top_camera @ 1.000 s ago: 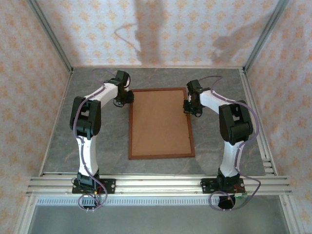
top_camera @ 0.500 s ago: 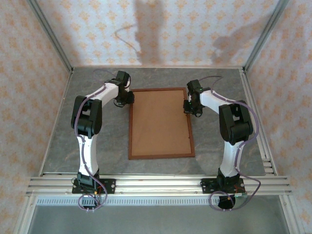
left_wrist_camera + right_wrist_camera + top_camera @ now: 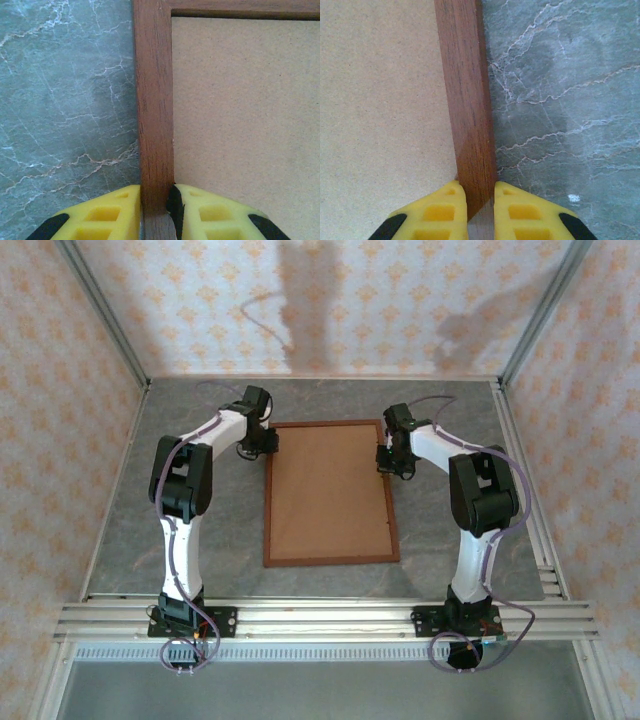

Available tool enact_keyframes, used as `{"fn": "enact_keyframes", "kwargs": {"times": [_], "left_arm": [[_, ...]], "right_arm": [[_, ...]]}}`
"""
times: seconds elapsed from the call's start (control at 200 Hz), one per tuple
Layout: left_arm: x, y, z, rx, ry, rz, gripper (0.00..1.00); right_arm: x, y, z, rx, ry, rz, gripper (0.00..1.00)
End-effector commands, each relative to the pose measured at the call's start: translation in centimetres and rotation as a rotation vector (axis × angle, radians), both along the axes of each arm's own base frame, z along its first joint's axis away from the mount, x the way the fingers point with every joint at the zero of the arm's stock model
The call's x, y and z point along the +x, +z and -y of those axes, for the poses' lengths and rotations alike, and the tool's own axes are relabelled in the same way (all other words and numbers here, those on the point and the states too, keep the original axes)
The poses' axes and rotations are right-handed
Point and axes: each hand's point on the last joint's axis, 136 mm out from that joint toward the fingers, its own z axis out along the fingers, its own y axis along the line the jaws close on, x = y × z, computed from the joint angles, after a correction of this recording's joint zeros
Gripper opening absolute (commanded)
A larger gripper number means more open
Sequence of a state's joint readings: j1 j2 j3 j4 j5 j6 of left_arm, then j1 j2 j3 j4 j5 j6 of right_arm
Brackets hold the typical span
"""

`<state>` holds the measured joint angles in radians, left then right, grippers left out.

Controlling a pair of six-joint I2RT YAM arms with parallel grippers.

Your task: Put the photo into the frame

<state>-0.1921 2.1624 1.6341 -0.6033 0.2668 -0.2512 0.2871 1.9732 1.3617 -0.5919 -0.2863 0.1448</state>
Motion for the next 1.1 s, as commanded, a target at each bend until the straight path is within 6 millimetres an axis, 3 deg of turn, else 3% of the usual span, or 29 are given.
{"fn": "enact_keyframes", "kwargs": {"times": [0.0, 0.315, 0.786, 0.921, 1.096], "left_arm": [[-3.0, -4.3, 1.8, 0.024, -0.076, -0.146, 0.26], [-4.0, -6.0, 2.3, 0.03, -0.095, -0.194, 0.26], [-3.5, -5.8, 3.2, 0.03, -0.119, -0.187, 0.3], [-2.1, -4.0, 3.4, 0.023, -0.099, -0.13, 0.34], [-0.3, 1.2, 1.6, 0.072, -0.031, 0.005, 0.45]], "right_arm": [[-0.3, -1.6, 0.0, -0.021, 0.001, -0.038, 0.14], [-0.4, -1.8, -0.3, -0.022, 0.008, -0.042, 0.14], [-0.4, -1.7, -0.4, -0.027, 0.011, -0.042, 0.14], [-0.3, -1.6, -0.3, -0.031, 0.01, -0.039, 0.14], [-0.6, -1.7, 0.2, -0.057, 0.005, -0.043, 0.14]]}}
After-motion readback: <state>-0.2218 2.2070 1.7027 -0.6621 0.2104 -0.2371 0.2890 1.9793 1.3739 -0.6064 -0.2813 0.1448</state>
